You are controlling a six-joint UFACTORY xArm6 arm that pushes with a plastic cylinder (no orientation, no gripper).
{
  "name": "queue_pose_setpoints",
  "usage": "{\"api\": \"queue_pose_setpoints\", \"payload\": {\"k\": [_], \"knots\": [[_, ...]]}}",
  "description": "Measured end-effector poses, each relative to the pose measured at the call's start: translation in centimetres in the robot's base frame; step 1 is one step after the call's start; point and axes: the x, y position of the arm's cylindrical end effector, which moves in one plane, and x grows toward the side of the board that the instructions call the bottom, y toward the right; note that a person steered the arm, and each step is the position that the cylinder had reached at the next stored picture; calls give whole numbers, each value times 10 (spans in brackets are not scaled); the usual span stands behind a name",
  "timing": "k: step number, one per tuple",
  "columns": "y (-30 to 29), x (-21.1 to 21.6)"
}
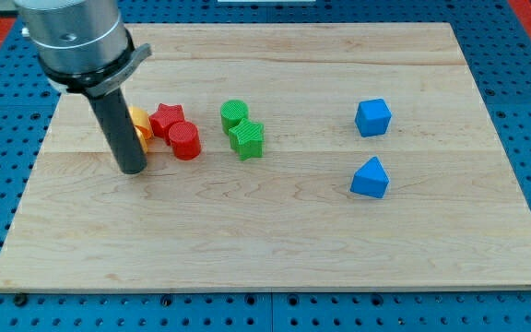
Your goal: Move the heart towards the bottom center of the board
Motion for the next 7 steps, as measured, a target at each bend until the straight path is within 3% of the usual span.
{"api": "queue_pose_setpoints", "payload": {"k": [1,2,3,4,5,7], "knots": [[-99,-21],[-101,-84],[-49,-119],[2,-109],[-4,-48],[-31,-18]]}}
